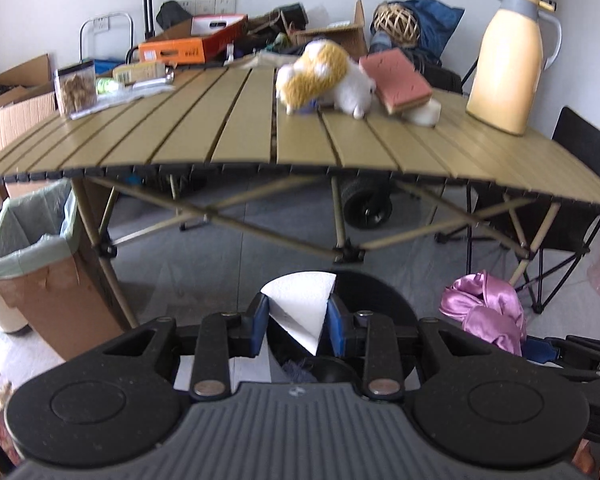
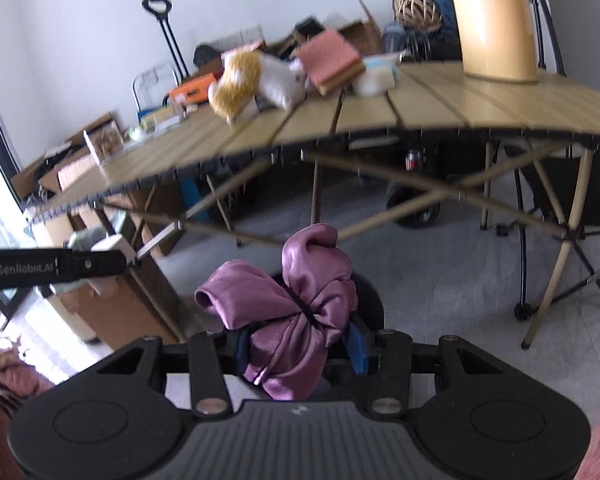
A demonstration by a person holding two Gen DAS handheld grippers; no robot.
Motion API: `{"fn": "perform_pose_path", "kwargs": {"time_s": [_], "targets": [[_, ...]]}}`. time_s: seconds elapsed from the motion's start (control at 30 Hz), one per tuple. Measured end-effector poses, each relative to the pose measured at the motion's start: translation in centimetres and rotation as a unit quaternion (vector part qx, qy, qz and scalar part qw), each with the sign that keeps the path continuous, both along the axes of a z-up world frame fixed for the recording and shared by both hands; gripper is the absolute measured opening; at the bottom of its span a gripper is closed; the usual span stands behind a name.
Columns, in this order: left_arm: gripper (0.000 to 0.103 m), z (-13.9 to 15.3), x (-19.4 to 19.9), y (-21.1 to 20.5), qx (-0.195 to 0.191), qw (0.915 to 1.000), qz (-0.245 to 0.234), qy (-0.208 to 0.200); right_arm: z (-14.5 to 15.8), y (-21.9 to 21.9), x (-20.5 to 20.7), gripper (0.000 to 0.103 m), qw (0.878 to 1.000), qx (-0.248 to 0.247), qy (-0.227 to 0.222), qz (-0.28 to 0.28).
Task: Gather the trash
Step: 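Lift the purple bow and white paper cone and carry both toward the bin, then lower the purple bow into the bin and open the right gripper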
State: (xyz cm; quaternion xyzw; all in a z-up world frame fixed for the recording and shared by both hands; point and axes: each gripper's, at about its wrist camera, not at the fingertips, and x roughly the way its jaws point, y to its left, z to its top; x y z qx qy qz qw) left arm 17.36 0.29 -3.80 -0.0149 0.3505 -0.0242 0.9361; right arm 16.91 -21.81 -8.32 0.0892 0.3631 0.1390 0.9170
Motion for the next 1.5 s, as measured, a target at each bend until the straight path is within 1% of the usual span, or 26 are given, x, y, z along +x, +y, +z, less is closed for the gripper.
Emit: {"fn": "perform_pose_path", "kwargs": {"time_s": [0.23, 0.47, 0.6, 0.73, 0.8, 0.97, 1.23, 1.5], "targets": [[0.031, -3.0, -0.4, 0.1, 0.008, 0.9993, -0.002, 0.037, -2.1, -0.1, -0.8, 0.045, 0.999, -0.004, 0.039, 0.001], [0.031, -5.5, -0.1, 0.3, 0.007, 0.9976, -0.001, 0.069, -3.3, 0.3, -0.6, 0.045, 0.998, -0.016, 0.057, 0.003], [0.031, -7.2, 0.2, 0.8, 0.006, 0.9963, 0.003, 0.085, -4.4, 0.3, -0.3, 0.046, 0.997, -0.025, 0.075, 0.003], [0.031, -9.1, 0.7, 1.3, 0.021, 0.9948, 0.013, 0.099, -5.6, 0.3, 0.1, 0.046, 0.995, -0.031, 0.092, 0.003], [0.031, -9.7, 1.2, 1.7, 0.020, 0.9937, 0.020, 0.108, -6.2, 0.3, 0.4, 0.045, 0.995, -0.033, 0.099, 0.001], [0.031, -10.6, 1.7, 2.3, 0.016, 0.9918, 0.025, 0.124, -7.1, 0.3, 1.0, 0.045, 0.993, -0.038, 0.113, -0.002], [0.031, -11.7, 2.4, 2.6, 0.015, 0.9886, 0.033, 0.146, -7.6, 0.4, 1.4, 0.046, 0.992, -0.041, 0.121, 0.002], [0.031, -12.2, 3.2, 2.6, 0.015, 0.9863, 0.039, 0.160, -7.4, 1.2, 2.4, 0.046, 0.992, -0.044, 0.115, 0.012]]}}
